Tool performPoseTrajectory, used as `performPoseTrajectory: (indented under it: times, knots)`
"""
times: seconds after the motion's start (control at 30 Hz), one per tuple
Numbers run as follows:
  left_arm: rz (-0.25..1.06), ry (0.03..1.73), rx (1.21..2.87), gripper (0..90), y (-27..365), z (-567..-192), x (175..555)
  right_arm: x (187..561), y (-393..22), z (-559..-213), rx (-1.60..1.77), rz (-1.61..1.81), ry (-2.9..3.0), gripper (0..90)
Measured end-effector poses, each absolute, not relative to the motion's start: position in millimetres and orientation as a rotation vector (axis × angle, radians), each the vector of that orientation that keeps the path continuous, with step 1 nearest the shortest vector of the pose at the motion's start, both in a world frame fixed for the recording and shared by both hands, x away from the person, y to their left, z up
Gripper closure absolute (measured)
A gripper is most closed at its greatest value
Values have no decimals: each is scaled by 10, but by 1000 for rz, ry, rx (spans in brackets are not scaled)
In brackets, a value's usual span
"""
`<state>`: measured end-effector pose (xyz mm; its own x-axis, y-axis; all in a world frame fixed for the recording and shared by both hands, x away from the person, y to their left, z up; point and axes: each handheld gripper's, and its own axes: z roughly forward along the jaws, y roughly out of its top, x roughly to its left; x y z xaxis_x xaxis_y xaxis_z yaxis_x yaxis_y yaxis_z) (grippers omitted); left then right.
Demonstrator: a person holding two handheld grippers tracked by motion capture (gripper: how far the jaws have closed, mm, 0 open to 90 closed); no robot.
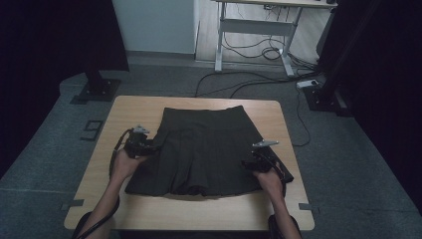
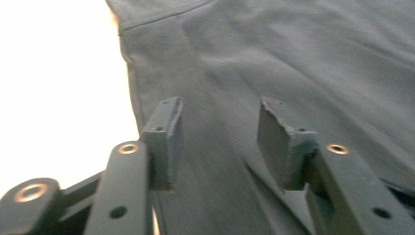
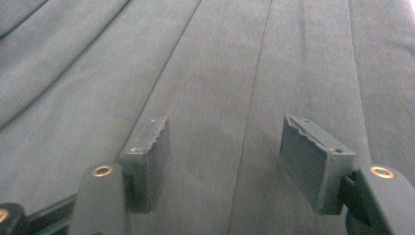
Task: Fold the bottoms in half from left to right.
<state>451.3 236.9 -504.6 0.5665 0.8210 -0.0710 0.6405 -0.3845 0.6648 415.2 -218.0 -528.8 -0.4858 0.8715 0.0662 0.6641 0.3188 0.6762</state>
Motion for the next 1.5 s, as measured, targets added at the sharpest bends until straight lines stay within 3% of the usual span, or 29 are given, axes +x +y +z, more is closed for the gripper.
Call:
performPoseTrajectory:
  times: [0.17, 0.33, 0.9, 1.1, 1.2, 1.37, 1.5]
  knots:
    - [389, 1169, 2264, 646, 2226, -5262, 4641, 4309, -2118, -5350, 1403, 904, 2239, 414]
    - [441, 1148, 2256, 781, 2181, -5305, 4523, 4314, -2115, -5386, 1390, 873, 2225, 452]
    - [330, 1044, 2277, 769, 2142, -5310, 3687, 4050, -2349, -5385, 1361, 867, 2255, 431]
    - [295, 1007, 2294, 714, 2027, -5304, 3593, 4110, -2462, -5400, 1412, 875, 2217, 424]
    - [218, 1010, 2256, 564, 2092, -5299, 3647, 4093, -2460, -5411, 1413, 882, 2199, 418]
    - [308, 1058, 2182, 312, 2244, -5202, 3788, 4067, -2468, -5436, 1417, 907, 2170, 396]
    - [362, 1127, 2129, 231, 2340, -5112, 4024, 4053, -2473, -5452, 1412, 928, 2161, 374]
